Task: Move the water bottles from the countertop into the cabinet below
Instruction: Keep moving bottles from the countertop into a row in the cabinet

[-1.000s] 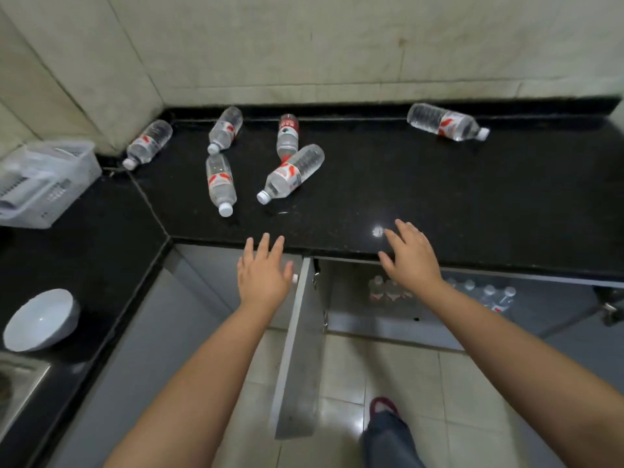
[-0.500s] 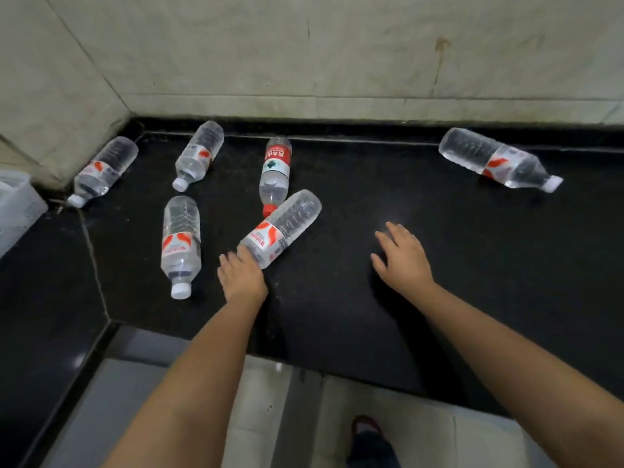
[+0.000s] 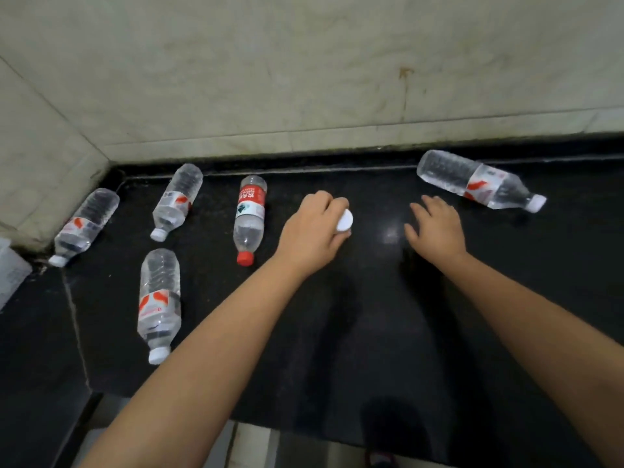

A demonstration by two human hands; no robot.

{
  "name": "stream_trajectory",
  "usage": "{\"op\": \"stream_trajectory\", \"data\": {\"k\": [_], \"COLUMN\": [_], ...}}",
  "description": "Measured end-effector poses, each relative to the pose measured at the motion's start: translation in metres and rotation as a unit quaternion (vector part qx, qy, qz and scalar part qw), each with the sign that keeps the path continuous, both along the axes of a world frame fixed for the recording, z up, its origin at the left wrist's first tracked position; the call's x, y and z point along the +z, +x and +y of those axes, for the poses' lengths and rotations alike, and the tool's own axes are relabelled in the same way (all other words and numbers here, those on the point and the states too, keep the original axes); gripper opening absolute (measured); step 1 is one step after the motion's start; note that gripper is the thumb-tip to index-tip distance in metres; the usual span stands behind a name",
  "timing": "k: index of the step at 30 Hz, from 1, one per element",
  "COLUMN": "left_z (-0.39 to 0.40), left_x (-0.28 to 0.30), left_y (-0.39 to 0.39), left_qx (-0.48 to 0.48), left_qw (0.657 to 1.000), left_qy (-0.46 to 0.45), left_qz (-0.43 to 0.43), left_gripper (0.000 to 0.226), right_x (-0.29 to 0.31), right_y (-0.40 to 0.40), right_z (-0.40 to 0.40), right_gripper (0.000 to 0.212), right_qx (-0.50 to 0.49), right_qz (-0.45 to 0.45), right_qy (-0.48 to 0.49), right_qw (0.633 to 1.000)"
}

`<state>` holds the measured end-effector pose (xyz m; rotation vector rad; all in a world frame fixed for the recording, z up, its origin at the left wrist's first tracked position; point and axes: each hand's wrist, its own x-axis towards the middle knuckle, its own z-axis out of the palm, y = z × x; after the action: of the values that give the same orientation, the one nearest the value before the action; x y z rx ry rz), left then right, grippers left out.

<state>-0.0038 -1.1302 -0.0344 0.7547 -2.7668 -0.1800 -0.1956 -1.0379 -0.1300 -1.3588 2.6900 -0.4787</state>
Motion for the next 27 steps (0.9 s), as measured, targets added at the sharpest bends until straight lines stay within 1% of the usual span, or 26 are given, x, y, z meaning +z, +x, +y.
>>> {"op": "stream_trajectory", "data": {"k": [2,4,6,8,10,12,14,17,19,21,23,24,25,26,27], "left_z": [0.0,-0.001,-0.001,0.001,0.004,0.007,0.009,0.008,0.013,0.022,0.034,0.041,0.048,0.056,0.063], "left_x": [-0.003,-0.006,-0.008,-0.011,-0.015,-0.022,-0.03,-0.038,-0.037,-0.033,-0.029,-0.027,-0.026,-0.024,-0.023], "left_y": [-0.031,-0.054,-0.073,-0.087,-0.098,-0.1,-0.093,-0.072,-0.056,-0.039,-0.018,-0.005,0.009,0.023,0.038], "left_qx": [0.007,0.001,-0.026,-0.04,-0.031,-0.034,-0.05,-0.074,-0.089,-0.093,-0.072,-0.057,-0.037,-0.007,0.027], "left_qw": [1.0,0.999,0.997,0.994,0.989,0.984,0.981,0.984,0.985,0.984,0.986,0.987,0.99,0.994,0.995], "left_qy": [-0.02,-0.046,-0.068,-0.097,-0.136,-0.16,-0.166,-0.148,-0.145,-0.146,-0.126,-0.118,-0.09,-0.064,-0.049], "left_qz": [-0.007,-0.003,-0.006,-0.026,-0.045,-0.065,-0.082,-0.062,-0.043,-0.051,-0.081,-0.093,-0.101,-0.09,-0.081], "left_gripper": [0.038,0.037,0.033,0.033,0.038,0.042,0.045,0.043,0.042,0.042,0.04,0.036,0.028,0.019,0.016], "right_x": [0.008,0.012,0.008,0.0,-0.007,-0.013,-0.014,-0.018,-0.023,-0.026,-0.025,-0.021,-0.015,-0.008,0.002], "right_y": [-0.029,-0.06,-0.088,-0.11,-0.126,-0.136,-0.137,-0.106,-0.074,-0.04,-0.009,0.005,0.02,0.035,0.052], "right_z": [0.011,0.021,0.033,0.041,0.049,0.055,0.061,0.07,0.079,0.092,0.11,0.123,0.136,0.149,0.164], "right_gripper": [0.049,0.05,0.054,0.066,0.074,0.068,0.053,0.037,0.035,0.034,0.029,0.026,0.022,0.018,0.014], "right_qx": [-0.049,-0.113,-0.165,-0.19,-0.199,-0.186,-0.183,-0.167,-0.155,-0.155,-0.147,-0.138,-0.127,-0.114,-0.102], "right_qz": [0.042,0.051,0.043,0.016,-0.018,-0.015,-0.02,-0.052,-0.038,-0.015,0.001,0.004,0.004,0.005,0.009], "right_qy": [0.014,0.031,0.067,0.111,0.122,0.104,0.071,0.04,0.027,0.019,0.005,-0.012,-0.033,-0.058,-0.082], "right_qw": [0.998,0.992,0.983,0.975,0.972,0.977,0.98,0.984,0.987,0.988,0.989,0.99,0.991,0.992,0.991]}}
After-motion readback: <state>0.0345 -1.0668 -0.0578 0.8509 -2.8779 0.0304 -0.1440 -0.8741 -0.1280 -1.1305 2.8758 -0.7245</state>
